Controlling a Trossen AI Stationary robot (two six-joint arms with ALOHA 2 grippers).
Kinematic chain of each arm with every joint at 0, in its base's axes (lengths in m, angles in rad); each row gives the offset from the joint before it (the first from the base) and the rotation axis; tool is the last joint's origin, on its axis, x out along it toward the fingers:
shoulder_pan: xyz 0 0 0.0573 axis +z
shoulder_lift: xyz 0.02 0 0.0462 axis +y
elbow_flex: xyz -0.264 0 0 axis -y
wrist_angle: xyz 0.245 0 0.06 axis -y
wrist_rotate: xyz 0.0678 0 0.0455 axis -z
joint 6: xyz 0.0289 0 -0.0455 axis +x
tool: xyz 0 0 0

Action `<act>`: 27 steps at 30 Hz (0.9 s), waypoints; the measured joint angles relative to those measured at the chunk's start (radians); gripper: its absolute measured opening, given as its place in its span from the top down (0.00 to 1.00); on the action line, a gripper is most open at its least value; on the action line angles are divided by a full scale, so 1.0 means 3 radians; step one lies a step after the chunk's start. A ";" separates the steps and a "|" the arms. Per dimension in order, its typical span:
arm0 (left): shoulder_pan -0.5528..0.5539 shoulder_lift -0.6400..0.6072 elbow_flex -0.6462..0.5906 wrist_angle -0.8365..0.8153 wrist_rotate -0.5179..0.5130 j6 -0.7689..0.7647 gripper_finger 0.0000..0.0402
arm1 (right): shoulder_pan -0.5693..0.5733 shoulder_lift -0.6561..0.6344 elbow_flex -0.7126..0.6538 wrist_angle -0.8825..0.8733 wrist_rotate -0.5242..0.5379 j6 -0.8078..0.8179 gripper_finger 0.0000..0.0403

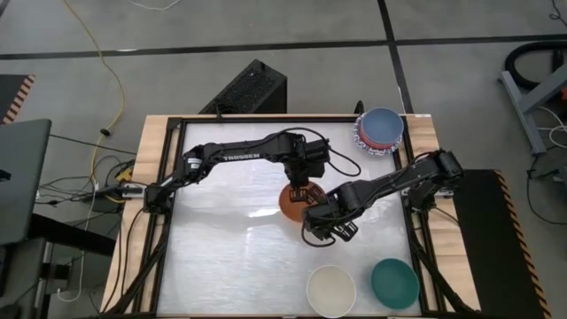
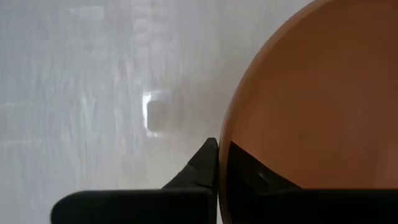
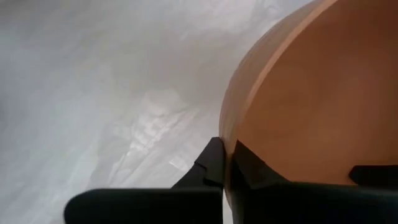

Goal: Nest bowls inside each other
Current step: Stack the brown bowl on top of the blue bowl

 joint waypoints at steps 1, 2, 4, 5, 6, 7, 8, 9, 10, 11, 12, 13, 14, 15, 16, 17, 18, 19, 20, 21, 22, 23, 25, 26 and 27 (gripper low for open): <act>0.0000 0.0000 0.0000 0.0021 -0.0008 -0.0003 0.99 | 0.0004 0.0000 0.0000 0.0000 0.0001 0.0007 0.97; 0.0000 0.0000 0.0000 0.0046 -0.0019 -0.0003 0.99 | 0.0006 0.0000 0.0000 -0.0004 0.0001 0.0012 0.97; -0.0001 0.0000 0.0000 0.0078 -0.0026 0.0040 0.96 | 0.0007 0.0000 0.0000 -0.0012 0.0002 0.0045 0.97; -0.0001 0.0000 0.0000 0.0077 -0.0018 0.0075 0.93 | 0.0007 0.0000 0.0000 -0.0013 0.0006 0.0082 0.97; -0.0001 0.0000 0.0000 0.0076 -0.0010 0.0106 0.91 | 0.0007 0.0000 0.0000 -0.0008 0.0006 0.0116 0.97; -0.0002 0.0000 0.0000 0.0075 -0.0010 0.0126 0.87 | 0.0007 0.0000 0.0000 -0.0006 0.0006 0.0143 0.97; -0.0003 0.0000 0.0000 0.0075 -0.0001 0.0148 0.83 | 0.0007 0.0000 0.0000 -0.0001 0.0010 0.0168 0.97; -0.0004 0.0000 0.0000 0.0073 0.0003 0.0167 0.79 | 0.0007 0.0000 0.0000 -0.0008 0.0014 0.0186 0.97; -0.0005 0.0000 0.0000 0.0072 0.0005 0.0185 0.75 | 0.0007 0.0000 0.0000 -0.0010 0.0019 0.0196 0.97; -0.0006 0.0000 0.0011 0.0063 0.0001 0.0195 0.70 | 0.0006 0.0000 0.0000 -0.0010 0.0024 0.0204 0.97; -0.0006 0.0000 0.0027 0.0046 -0.0019 0.0197 0.66 | 0.0006 0.0000 0.0000 -0.0011 0.0030 0.0209 0.97; -0.0006 0.0000 0.0034 0.0038 -0.0043 0.0197 0.61 | 0.0004 0.0000 0.0000 -0.0012 0.0044 0.0213 0.97; -0.0006 0.0000 0.0035 0.0036 -0.0068 0.0201 0.57 | 0.0003 0.0000 0.0000 -0.0014 0.0053 0.0215 0.97; -0.0006 0.0000 0.0037 0.0030 -0.0099 0.0209 0.52 | 0.0003 0.0000 0.0000 -0.0018 0.0059 0.0225 0.97; -0.0006 -0.0008 0.0037 0.0003 -0.0138 0.0209 0.49 | 0.0002 0.0000 0.0000 -0.0022 0.0069 0.0250 0.97; -0.0001 -0.0012 0.0037 -0.0026 -0.0167 0.0210 0.45 | 0.0002 0.0000 0.0000 -0.0025 0.0079 0.0270 0.97; 0.0009 -0.0019 0.0037 -0.0028 -0.0177 0.0210 0.43 | 0.0002 0.0000 0.0000 -0.0028 0.0093 0.0282 0.97; 0.0021 -0.0034 0.0043 -0.0025 -0.0180 0.0211 0.41 | 0.0002 0.0000 0.0000 -0.0030 0.0103 0.0298 0.97; 0.0035 -0.0051 0.0065 -0.0065 -0.0181 0.0226 0.39 | 0.0002 0.0000 0.0000 -0.0023 0.0118 0.0307 0.97; 0.0049 -0.0066 0.0086 -0.0107 -0.0207 0.0261 0.38 | 0.0002 0.0000 0.0000 -0.0017 0.0124 0.0310 0.97; 0.0062 -0.0076 0.0110 -0.0118 -0.0249 0.0293 0.38 | 0.0002 0.0000 0.0000 -0.0010 0.0125 0.0309 0.97; 0.0071 -0.0086 0.0133 -0.0121 -0.0289 0.0340 0.38 | 0.0002 0.0000 0.0000 -0.0001 0.0130 0.0311 0.97; 0.0092 -0.0127 0.0116 -0.0148 -0.0335 0.0399 0.38 | 0.0003 -0.0003 0.0000 0.0021 0.0176 0.0307 0.97; 0.0100 -0.0132 0.0117 -0.0169 -0.0338 0.0420 0.37 | 0.0003 -0.0005 0.0000 0.0046 0.0210 0.0301 0.97; 0.0105 -0.0134 0.0126 -0.0175 -0.0337 0.0440 0.37 | 0.0003 -0.0005 0.0000 0.0074 0.0231 0.0300 0.97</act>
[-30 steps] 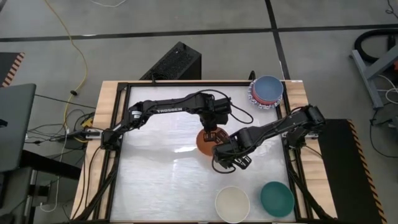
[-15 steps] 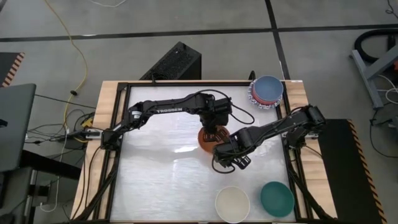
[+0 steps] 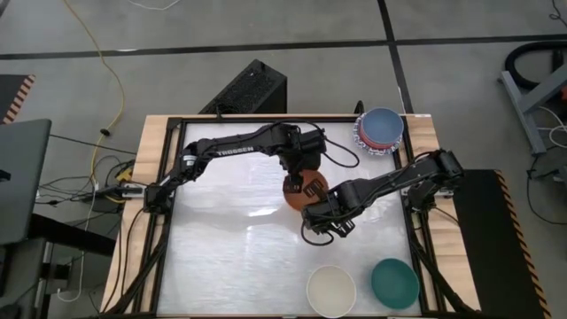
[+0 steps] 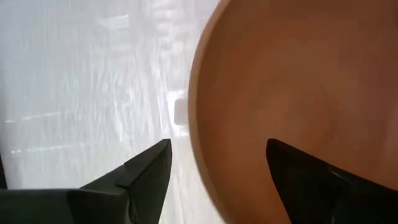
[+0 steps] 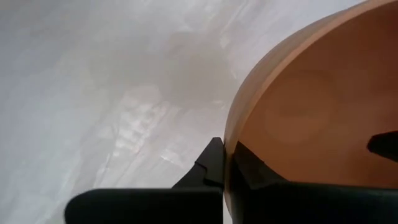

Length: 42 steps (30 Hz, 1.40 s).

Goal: Nest bowls inside each other
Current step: Stack the brown bowl on top of the blue bowl

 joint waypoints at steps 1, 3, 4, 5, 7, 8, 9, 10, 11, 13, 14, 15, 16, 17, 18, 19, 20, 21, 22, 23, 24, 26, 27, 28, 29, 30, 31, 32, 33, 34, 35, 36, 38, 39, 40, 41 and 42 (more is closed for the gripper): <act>0.0008 -0.0004 0.0001 -0.0002 0.0003 0.0021 0.37 | 0.0000 0.0000 0.0000 0.0020 0.0011 0.0001 0.97; 0.0015 -0.0029 -0.0007 -0.0042 -0.0005 0.0080 0.37 | 0.0000 0.0000 0.0000 0.0032 0.0016 0.0000 0.97; 0.0020 -0.0041 -0.0007 -0.0035 -0.0019 0.0110 0.37 | 0.0000 0.0000 0.0000 0.0042 0.0016 0.0000 0.97; 0.0020 -0.0047 -0.0006 -0.0009 -0.0057 0.0136 0.37 | 0.0001 0.0000 0.0000 0.0060 0.0016 0.0005 0.97; 0.0021 -0.0050 -0.0004 0.0000 -0.0104 0.0203 0.37 | 0.0000 0.0000 0.0000 0.0098 -0.0022 0.0009 0.97; 0.0022 -0.0048 -0.0004 -0.0003 -0.0145 0.0237 0.37 | 0.0000 0.0000 0.0000 0.0097 -0.0042 0.0001 0.97; 0.0024 -0.0045 -0.0006 -0.0001 -0.0177 0.0266 0.37 | 0.0000 0.0000 0.0000 0.0091 -0.0043 0.0000 0.97; 0.0034 -0.0046 -0.0006 -0.0009 -0.0181 0.0302 0.37 | 0.0005 0.0000 0.0000 0.0078 -0.0043 0.0000 0.97; 0.0051 -0.0065 -0.0006 -0.0032 -0.0177 0.0337 0.37 | 0.0013 0.0000 0.0000 0.0074 -0.0045 -0.0001 0.97; 0.0093 -0.0092 -0.0006 -0.0055 -0.0135 0.0375 0.37 | 0.0030 0.0000 0.0000 0.0088 -0.0043 0.0016 0.97; 0.0125 -0.0113 -0.0006 -0.0060 -0.0108 0.0390 0.37 | 0.0034 0.0000 0.0000 0.0083 -0.0040 0.0036 0.97; 0.0160 -0.0129 -0.0006 -0.0098 -0.0050 0.0400 0.37 | 0.0036 0.0000 0.0000 0.0076 -0.0038 0.0061 0.97; 0.0190 -0.0136 -0.0006 -0.0112 0.0014 0.0411 0.37 | 0.0034 -0.0001 0.0000 0.0062 -0.0034 0.0087 0.97; 0.0216 -0.0148 -0.0006 -0.0134 0.0078 0.0419 0.37 | 0.0032 -0.0003 0.0001 0.0029 -0.0036 0.0113 0.97; 0.0237 -0.0173 -0.0006 -0.0165 0.0142 0.0416 0.37 | 0.0029 -0.0003 0.0001 0.0007 -0.0036 0.0126 0.97; 0.0253 -0.0188 -0.0006 -0.0163 0.0208 0.0392 0.37 | 0.0030 -0.0003 0.0001 -0.0006 -0.0038 0.0139 0.97; 0.0259 -0.0206 -0.0004 -0.0150 0.0265 0.0349 0.37 | 0.0034 -0.0003 0.0001 -0.0014 -0.0042 0.0152 0.97; 0.0267 -0.0235 -0.0002 -0.0142 0.0310 0.0330 0.37 | 0.0036 -0.0003 0.0001 -0.0011 -0.0050 0.0160 0.97; 0.0269 -0.0254 -0.0002 -0.0141 0.0363 0.0324 0.37 | 0.0037 -0.0003 0.0001 -0.0009 -0.0075 0.0165 0.97; 0.0271 -0.0264 -0.0002 -0.0141 0.0408 0.0325 0.37 | 0.0037 -0.0003 0.0001 -0.0015 -0.0105 0.0173 0.97; 0.0272 -0.0269 0.0001 -0.0140 0.0439 0.0327 0.37 | 0.0036 -0.0003 0.0000 -0.0019 -0.0123 0.0174 0.97; 0.0264 -0.0289 -0.0005 -0.0140 0.0453 0.0351 0.37 | 0.0024 -0.0003 0.0000 -0.0001 -0.0143 0.0174 0.97; 0.0257 -0.0292 -0.0006 -0.0163 0.0440 0.0355 0.37 | 0.0013 -0.0003 0.0000 0.0001 -0.0156 0.0173 0.97; 0.0255 -0.0303 -0.0006 -0.0189 0.0438 0.0356 0.37 | 0.0007 -0.0003 0.0000 -0.0009 -0.0157 0.0174 0.97; 0.0254 -0.0334 -0.0006 -0.0225 0.0450 0.0356 0.37 | 0.0001 -0.0003 0.0000 -0.0022 -0.0154 0.0174 0.97; 0.0254 -0.0366 -0.0006 -0.0285 0.0468 0.0356 0.37 | -0.0011 -0.0003 0.0000 -0.0045 -0.0154 0.0180 0.97; 0.0259 -0.0392 -0.0006 -0.0344 0.0495 0.0361 0.37 | -0.0028 -0.0003 0.0000 -0.0077 -0.0154 0.0196 0.97; 0.0264 -0.0434 -0.0006 -0.0380 0.0520 0.0369 0.37 | -0.0049 -0.0003 0.0000 -0.0110 -0.0155 0.0221 0.97; 0.0280 -0.0479 -0.0006 -0.0415 0.0535 0.0377 0.37 | -0.0068 -0.0003 0.0000 -0.0142 -0.0155 0.0252 0.97; 0.0283 -0.0519 -0.0006 -0.0452 0.0535 0.0377 0.37 | -0.0094 -0.0003 -0.0001 -0.0183 -0.0154 0.0278 0.97; 0.0294 -0.0574 -0.0006 -0.0462 0.0533 0.0374 0.37 | -0.0124 -0.0003 -0.0001 -0.0232 -0.0154 0.0301 0.97; 0.0304 -0.0633 -0.0006 -0.0451 0.0525 0.0365 0.37 | -0.0158 -0.0011 -0.0001 -0.0276 -0.0154 0.0326 0.97; 0.0326 -0.0773 -0.0006 -0.0454 0.0508 0.0319 0.37 | -0.0241 -0.0033 -0.0003 -0.0334 -0.0153 0.0361 0.97; 0.0341 -0.0840 -0.0006 -0.0454 0.0481 0.0288 0.37 | -0.0286 -0.0066 -0.0003 -0.0368 -0.0151 0.0372 0.97; 0.0351 -0.0917 -0.0004 -0.0455 0.0435 0.0251 0.37 | -0.0329 -0.0093 -0.0003 -0.0392 -0.0151 0.0374 0.97; 0.0362 -0.0976 -0.0004 -0.0463 0.0390 0.0213 0.37 | -0.0383 -0.0107 -0.0003 -0.0390 -0.0146 0.0373 0.97; 0.0375 -0.1033 -0.0004 -0.0470 0.0332 0.0171 0.37 | -0.0438 -0.0139 -0.0003 -0.0389 -0.0135 0.0367 0.97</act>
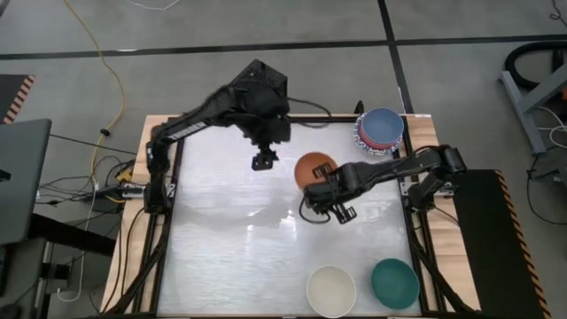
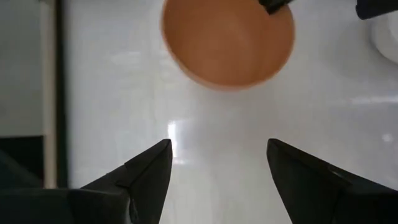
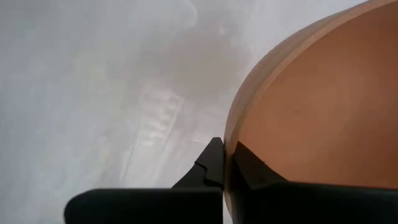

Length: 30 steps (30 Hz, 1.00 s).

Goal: Nest bowls inside each other
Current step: Stack the brown bowl on top of the blue bowl

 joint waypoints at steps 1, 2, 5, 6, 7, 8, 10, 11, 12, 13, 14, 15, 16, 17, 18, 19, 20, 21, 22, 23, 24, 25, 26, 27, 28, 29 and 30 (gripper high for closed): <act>0.0014 -0.0064 0.0000 -0.0004 -0.0055 -0.0035 0.37 | -0.0054 -0.0035 0.0000 -0.0009 0.0002 -0.0007 0.97; 0.0023 -0.0117 0.0000 -0.0012 -0.0089 -0.0079 0.37 | -0.0111 -0.0046 0.0000 0.0002 0.0002 -0.0008 0.97; 0.0039 -0.0297 -0.0001 -0.0041 -0.0141 -0.0187 0.37 | -0.0317 -0.0121 0.0000 0.0004 0.0005 -0.0005 0.97; 0.0044 -0.0355 -0.0001 -0.0070 -0.0161 -0.0214 0.37 | -0.0393 -0.0135 0.0000 0.0006 0.0008 0.0022 0.97; 0.0047 -0.0413 -0.0001 -0.0086 -0.0169 -0.0249 0.37 | -0.0479 -0.0167 0.0000 0.0001 0.0014 0.0055 0.97; 0.0055 -0.0464 -0.0001 -0.0099 -0.0184 -0.0276 0.37 | -0.0570 -0.0208 0.0000 -0.0020 0.0016 0.0099 0.97; 0.0057 -0.0572 -0.0001 -0.0158 -0.0243 -0.0356 0.37 | -0.0751 -0.0267 0.0000 -0.0038 0.0024 0.0188 0.97; 0.0063 -0.0623 -0.0001 -0.0180 -0.0286 -0.0392 0.37 | -0.0844 -0.0309 0.0000 -0.0063 0.0028 0.0235 0.97; 0.0063 -0.0671 -0.0001 -0.0182 -0.0331 -0.0426 0.37 | -0.0934 -0.0340 0.0000 -0.0082 0.0029 0.0281 0.97; 0.0063 -0.0729 0.0000 -0.0184 -0.0363 -0.0454 0.37 | -0.1023 -0.0383 0.0000 -0.0098 0.0042 0.0331 0.97; 0.0063 -0.0780 0.0000 -0.0198 -0.0380 -0.0481 0.37 | -0.1109 -0.0430 0.0000 -0.0120 0.0076 0.0396 0.97; 0.0063 -0.0824 -0.0001 -0.0213 -0.0412 -0.0508 0.37 | -0.1197 -0.0472 0.0000 -0.0140 0.0092 0.0453 0.97; 0.0064 -0.0864 -0.0001 -0.0215 -0.0450 -0.0523 0.37 | -0.1288 -0.0514 0.0000 -0.0162 0.0095 0.0521 0.97; 0.0063 -0.0906 -0.0001 -0.0209 -0.0482 -0.0541 0.37 | -0.1379 -0.0554 0.0000 -0.0189 0.0104 0.0599 0.97; 0.0063 -0.0938 -0.0001 -0.0211 -0.0518 -0.0556 0.37 | -0.1457 -0.0584 0.0000 -0.0222 0.0134 0.0692 0.97; 0.0063 -0.0973 -0.0001 -0.0212 -0.0560 -0.0576 0.37 | -0.1531 -0.0609 0.0000 -0.0267 0.0175 0.0793 0.97; 0.0063 -0.1009 0.0000 -0.0212 -0.0602 -0.0596 0.37 | -0.1610 -0.0637 0.0000 -0.0318 0.0226 0.0897 0.97; 0.0063 -0.1041 -0.0001 -0.0217 -0.0636 -0.0612 0.37 | -0.1674 -0.0658 0.0000 -0.0367 0.0267 0.0998 0.97; 0.0063 -0.1074 -0.0001 -0.0220 -0.0670 -0.0633 0.37 | -0.1741 -0.0673 0.0000 -0.0410 0.0285 0.1100 0.97; 0.0063 -0.1103 -0.0001 -0.0220 -0.0692 -0.0644 0.37 | -0.1812 -0.0691 0.0000 -0.0450 0.0293 0.1209 0.97; 0.0063 -0.1128 -0.0001 -0.0221 -0.0706 -0.0658 0.37 | -0.1880 -0.0699 0.0000 -0.0480 0.0295 0.1310 0.97; 0.0063 -0.1146 -0.0001 -0.0222 -0.0721 -0.0676 0.37 | -0.1936 -0.0700 0.0000 -0.0509 0.0294 0.1396 0.97; 0.0063 -0.1162 0.0000 -0.0222 -0.0725 -0.0695 0.37 | -0.1993 -0.0698 0.0000 -0.0540 0.0294 0.1489 0.97; 0.0063 -0.1173 -0.0001 -0.0223 -0.0725 -0.0711 0.37 | -0.2052 -0.0697 0.0000 -0.0573 0.0296 0.1587 0.97; 0.0063 -0.1180 0.0000 -0.0225 -0.0725 -0.0723 0.37 | -0.2107 -0.0693 0.0000 -0.0616 0.0302 0.1681 0.97; 0.0063 -0.1183 -0.0001 -0.0224 -0.0725 -0.0731 0.37 | -0.2162 -0.0688 0.0000 -0.0640 0.0302 0.1755 0.97; 0.0063 -0.1183 -0.0001 -0.0225 -0.0725 -0.0734 0.37 | -0.2218 -0.0686 0.0000 -0.0653 0.0302 0.1815 0.97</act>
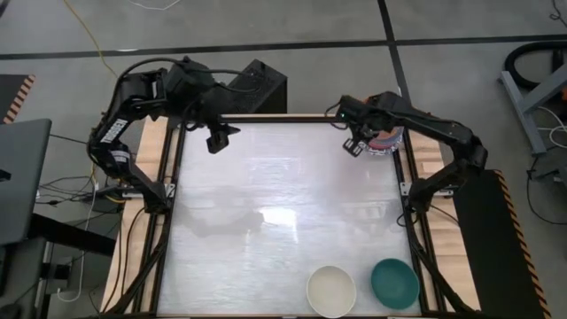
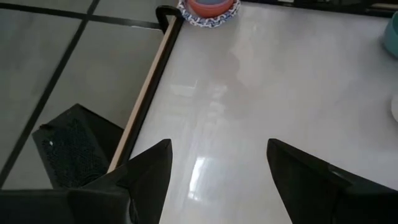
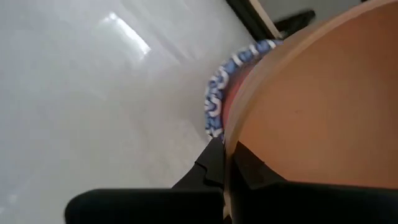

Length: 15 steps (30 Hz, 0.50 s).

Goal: Nest bowls inside each other
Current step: Stack the brown bowl on top of the blue bowl

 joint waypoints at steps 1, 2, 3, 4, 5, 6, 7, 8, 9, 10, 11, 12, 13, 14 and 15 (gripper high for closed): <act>0.0000 0.0000 0.0000 -0.0002 0.0000 -0.0013 0.37 | -0.0059 0.0002 0.0000 -0.0010 0.0001 0.0038 0.97; 0.0000 0.0000 0.0000 -0.0007 0.0000 -0.0020 0.37 | -0.0118 0.0006 0.0000 -0.0014 -0.0001 0.0053 0.97; 0.0000 0.0000 0.0000 -0.0013 0.0000 -0.0023 0.37 | -0.0172 0.0008 0.0000 0.0000 -0.0016 0.0053 0.97; 0.0000 0.0000 -0.0001 -0.0020 0.0000 -0.0022 0.37 | -0.0224 0.0008 0.0000 0.0020 -0.0043 0.0055 0.97; 0.0000 0.0000 -0.0001 -0.0030 0.0000 -0.0019 0.37 | -0.0272 0.0007 0.0000 0.0023 -0.0055 0.0061 0.97; 0.0000 0.0000 -0.0006 -0.0032 0.0000 -0.0016 0.37 | -0.0321 0.0006 0.0000 0.0018 -0.0057 0.0060 0.97; 0.0000 0.0000 -0.0007 -0.0034 0.0000 -0.0016 0.37 | -0.0367 0.0007 0.0000 0.0016 -0.0057 0.0060 0.97; 0.0000 0.0000 -0.0010 -0.0034 -0.0001 -0.0016 0.37 | -0.0416 0.0006 0.0000 0.0018 -0.0058 0.0060 0.97; 0.0000 0.0000 -0.0011 -0.0036 0.0000 -0.0016 0.37 | -0.0458 0.0007 0.0000 0.0017 -0.0059 0.0060 0.97; 0.0000 0.0000 -0.0011 -0.0040 -0.0001 -0.0016 0.37 | -0.0495 0.0006 0.0000 0.0017 -0.0060 0.0060 0.97; 0.0000 0.0000 -0.0011 -0.0045 -0.0003 -0.0015 0.37 | -0.0531 0.0006 -0.0009 0.0028 -0.0060 0.0059 0.97; 0.0000 0.0000 -0.0011 -0.0051 -0.0008 -0.0016 0.37 | -0.0557 0.0006 -0.0041 0.0058 -0.0058 0.0058 0.97; 0.0000 0.0000 -0.0011 -0.0057 -0.0011 -0.0018 0.37 | -0.0575 0.0005 -0.0090 0.0089 -0.0059 0.0058 0.97; 0.0000 0.0000 -0.0011 -0.0065 -0.0011 -0.0018 0.37 | -0.0590 0.0005 -0.0148 0.0111 -0.0067 0.0058 0.97; 0.0000 0.0000 -0.0011 -0.0078 -0.0012 -0.0018 0.37 | -0.0595 0.0007 -0.0215 0.0131 -0.0085 0.0052 0.97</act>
